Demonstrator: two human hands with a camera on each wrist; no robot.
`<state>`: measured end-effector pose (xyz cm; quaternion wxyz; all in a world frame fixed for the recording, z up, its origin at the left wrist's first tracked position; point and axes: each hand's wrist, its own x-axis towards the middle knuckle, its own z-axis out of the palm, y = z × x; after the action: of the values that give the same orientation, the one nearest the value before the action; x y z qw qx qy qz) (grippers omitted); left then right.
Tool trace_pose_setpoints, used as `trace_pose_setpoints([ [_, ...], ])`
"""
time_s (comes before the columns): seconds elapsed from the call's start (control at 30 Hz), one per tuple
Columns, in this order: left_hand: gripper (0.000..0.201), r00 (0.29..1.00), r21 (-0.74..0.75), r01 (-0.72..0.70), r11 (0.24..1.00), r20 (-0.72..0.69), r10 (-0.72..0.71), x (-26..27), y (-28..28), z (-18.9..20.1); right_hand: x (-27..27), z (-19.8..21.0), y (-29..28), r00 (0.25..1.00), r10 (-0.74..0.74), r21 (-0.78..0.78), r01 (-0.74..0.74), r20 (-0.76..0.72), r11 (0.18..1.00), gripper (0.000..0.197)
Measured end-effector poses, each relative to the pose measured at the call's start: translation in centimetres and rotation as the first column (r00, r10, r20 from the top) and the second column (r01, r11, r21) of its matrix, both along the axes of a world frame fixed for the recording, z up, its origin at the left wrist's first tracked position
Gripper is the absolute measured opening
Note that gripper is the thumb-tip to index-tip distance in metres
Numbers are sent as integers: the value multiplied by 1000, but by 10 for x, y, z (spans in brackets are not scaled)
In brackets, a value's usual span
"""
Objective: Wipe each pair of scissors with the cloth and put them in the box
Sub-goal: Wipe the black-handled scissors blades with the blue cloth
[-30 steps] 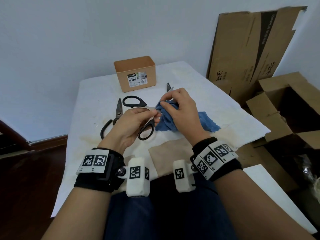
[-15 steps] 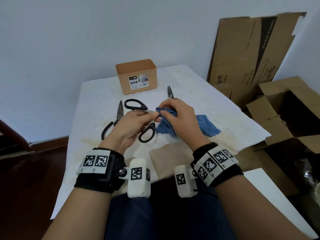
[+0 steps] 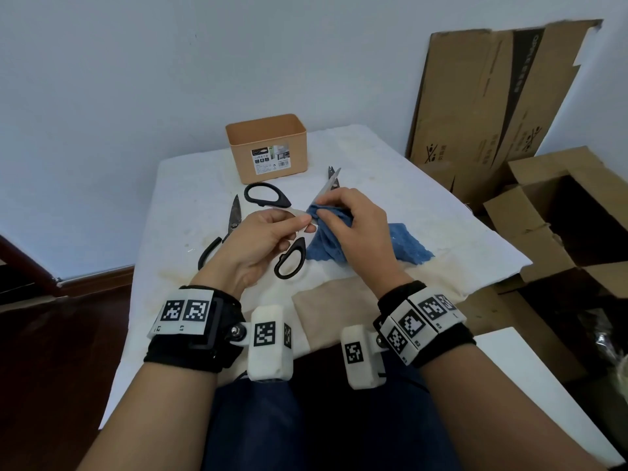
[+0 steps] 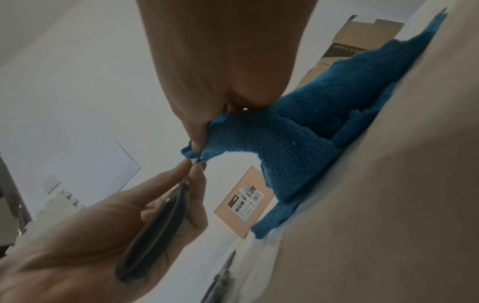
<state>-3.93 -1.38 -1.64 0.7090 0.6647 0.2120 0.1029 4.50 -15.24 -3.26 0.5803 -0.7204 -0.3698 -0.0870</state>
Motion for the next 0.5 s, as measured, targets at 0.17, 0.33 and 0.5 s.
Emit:
trace_pose_setpoints([
  [0.17, 9, 999, -9, -32, 999, 31, 32, 0, -2, -4, 2, -6, 3, 998, -4, -84, 9, 61, 996, 11],
  [0.33, 12, 999, 21, -3, 1000, 42, 2, 0, -1, -6, 3, -7, 2, 999, 0, -74, 3, 37, 997, 13],
  [0.5, 8, 997, 47, 40, 998, 59, -42, 3, 2, -5, 5, -3, 3, 999, -23, -62, 25, 22, 998, 12],
])
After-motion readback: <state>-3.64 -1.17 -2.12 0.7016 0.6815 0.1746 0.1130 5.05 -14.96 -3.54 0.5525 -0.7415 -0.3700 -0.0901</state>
